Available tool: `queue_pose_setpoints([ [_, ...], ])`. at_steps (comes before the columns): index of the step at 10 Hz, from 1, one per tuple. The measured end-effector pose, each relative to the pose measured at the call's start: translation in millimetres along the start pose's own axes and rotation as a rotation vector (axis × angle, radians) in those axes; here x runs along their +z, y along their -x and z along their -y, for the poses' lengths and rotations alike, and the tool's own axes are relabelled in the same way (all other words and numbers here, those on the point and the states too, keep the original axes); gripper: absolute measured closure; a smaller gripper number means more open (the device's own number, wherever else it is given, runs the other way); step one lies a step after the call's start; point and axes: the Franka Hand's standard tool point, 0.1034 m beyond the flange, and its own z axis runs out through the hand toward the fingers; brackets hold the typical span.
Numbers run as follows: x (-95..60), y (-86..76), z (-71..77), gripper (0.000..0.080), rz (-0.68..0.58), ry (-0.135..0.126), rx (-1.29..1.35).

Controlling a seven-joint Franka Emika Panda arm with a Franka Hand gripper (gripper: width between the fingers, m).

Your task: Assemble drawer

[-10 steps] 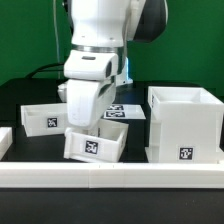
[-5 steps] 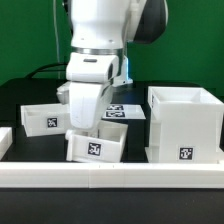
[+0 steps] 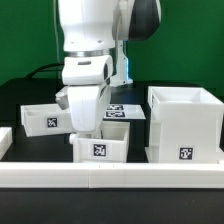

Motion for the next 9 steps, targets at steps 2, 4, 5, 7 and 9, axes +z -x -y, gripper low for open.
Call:
queue_pose_setpoints([
  [2, 0.6, 3.0, 0.6, 0.0758, 0.001, -0.002, 0.006],
  [4, 5.0, -4.3, 1.8, 0.0758, -0.004, -0.009, -0.008],
  [5, 7.1, -15.6, -1.7, 0.0758, -0.002, -0.010, -0.041],
  [7, 10.0, -37.0, -4.7, 0.0758, 0.006, -0.003, -0.087],
  [9, 10.2, -38.4, -5.2, 0.0758, 0.005, 0.006, -0.085],
])
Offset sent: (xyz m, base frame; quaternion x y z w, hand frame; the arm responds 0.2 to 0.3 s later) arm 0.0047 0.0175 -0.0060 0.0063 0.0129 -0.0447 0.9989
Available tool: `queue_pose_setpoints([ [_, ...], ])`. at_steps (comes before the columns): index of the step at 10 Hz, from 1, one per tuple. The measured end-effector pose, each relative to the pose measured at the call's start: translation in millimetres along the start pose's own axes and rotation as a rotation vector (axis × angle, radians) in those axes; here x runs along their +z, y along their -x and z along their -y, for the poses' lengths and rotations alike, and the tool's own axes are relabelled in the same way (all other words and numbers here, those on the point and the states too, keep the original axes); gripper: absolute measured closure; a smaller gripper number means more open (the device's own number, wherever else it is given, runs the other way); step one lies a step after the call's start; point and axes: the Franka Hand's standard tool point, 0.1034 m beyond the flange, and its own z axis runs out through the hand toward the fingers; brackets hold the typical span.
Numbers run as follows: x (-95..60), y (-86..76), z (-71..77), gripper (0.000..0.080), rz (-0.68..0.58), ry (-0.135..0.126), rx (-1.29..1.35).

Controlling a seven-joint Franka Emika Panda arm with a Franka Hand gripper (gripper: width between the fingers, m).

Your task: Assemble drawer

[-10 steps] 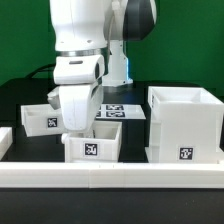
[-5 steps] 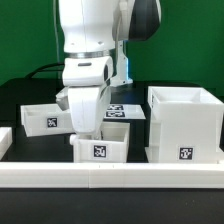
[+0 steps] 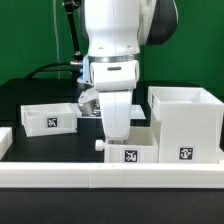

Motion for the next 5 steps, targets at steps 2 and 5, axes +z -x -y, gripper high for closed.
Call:
queue_pose_setpoints([
  [2, 0.3, -0.1, -1.0, 0.0758, -0.002, 0.020, 0.001],
  [5, 0.6, -4.2, -0.7, 0.0758, -0.003, 0.019, -0.008],
])
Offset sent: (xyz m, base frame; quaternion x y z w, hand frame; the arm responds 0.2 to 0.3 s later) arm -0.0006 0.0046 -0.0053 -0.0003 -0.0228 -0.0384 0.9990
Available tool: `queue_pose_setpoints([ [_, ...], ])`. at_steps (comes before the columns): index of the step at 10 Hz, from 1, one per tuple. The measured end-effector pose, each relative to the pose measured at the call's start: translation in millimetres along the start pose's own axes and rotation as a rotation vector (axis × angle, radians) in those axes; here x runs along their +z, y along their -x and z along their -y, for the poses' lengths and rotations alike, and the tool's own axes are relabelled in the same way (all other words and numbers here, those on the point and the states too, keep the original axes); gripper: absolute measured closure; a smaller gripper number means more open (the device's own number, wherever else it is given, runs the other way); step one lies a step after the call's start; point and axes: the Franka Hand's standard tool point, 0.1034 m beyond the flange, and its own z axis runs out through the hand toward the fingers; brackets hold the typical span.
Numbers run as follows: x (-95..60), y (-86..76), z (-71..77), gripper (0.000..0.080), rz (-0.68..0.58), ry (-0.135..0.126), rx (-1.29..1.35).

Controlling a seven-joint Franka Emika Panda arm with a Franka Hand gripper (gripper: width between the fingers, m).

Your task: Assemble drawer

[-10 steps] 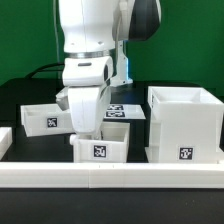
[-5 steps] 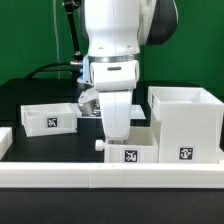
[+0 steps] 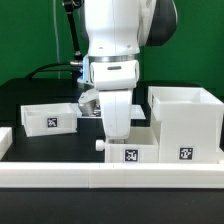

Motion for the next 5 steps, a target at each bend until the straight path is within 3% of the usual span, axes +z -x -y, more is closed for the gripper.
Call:
queue_pose_setpoints([
  [2, -0.3, 2.8, 1.5, 0.0758, 0.003, -0.028, 0.004],
  [5, -0.2, 2.9, 1.7, 0.0758, 0.003, -0.029, 0.004],
])
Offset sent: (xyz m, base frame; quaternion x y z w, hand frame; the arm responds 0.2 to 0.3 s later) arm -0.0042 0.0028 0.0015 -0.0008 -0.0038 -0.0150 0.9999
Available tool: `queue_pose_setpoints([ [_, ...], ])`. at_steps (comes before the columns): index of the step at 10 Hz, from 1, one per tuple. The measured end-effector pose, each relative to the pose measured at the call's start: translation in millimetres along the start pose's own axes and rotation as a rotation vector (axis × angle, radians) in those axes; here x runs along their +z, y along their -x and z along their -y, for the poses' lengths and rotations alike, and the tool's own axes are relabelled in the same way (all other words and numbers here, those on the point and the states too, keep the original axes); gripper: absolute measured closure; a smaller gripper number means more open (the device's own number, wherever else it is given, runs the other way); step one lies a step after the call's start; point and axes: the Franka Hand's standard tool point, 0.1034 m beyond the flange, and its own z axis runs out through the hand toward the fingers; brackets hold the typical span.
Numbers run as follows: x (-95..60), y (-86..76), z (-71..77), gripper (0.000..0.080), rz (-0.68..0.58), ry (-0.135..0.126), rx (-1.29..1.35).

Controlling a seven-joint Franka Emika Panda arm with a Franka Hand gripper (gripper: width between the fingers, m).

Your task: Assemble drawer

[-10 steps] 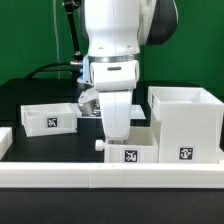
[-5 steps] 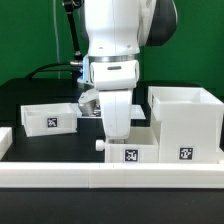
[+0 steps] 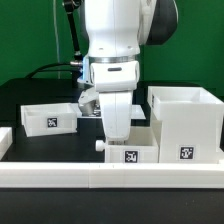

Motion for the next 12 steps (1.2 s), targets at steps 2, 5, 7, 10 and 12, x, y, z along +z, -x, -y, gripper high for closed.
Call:
queue_pose_setpoints([
  [2, 0.0, 0.0, 0.0, 0.0758, 0.000, 0.000, 0.000],
  [5, 0.2, 0.0, 0.2, 0.0758, 0.000, 0.006, -0.021],
  [7, 0.6, -1.0, 1.0, 0.0758, 0.005, 0.011, -0.043],
  [10, 0.6, -0.6, 0.6, 0.0758, 0.005, 0.011, -0.038],
  [12, 0.6, -1.2, 0.0, 0.0758, 0.005, 0.011, -0.036],
])
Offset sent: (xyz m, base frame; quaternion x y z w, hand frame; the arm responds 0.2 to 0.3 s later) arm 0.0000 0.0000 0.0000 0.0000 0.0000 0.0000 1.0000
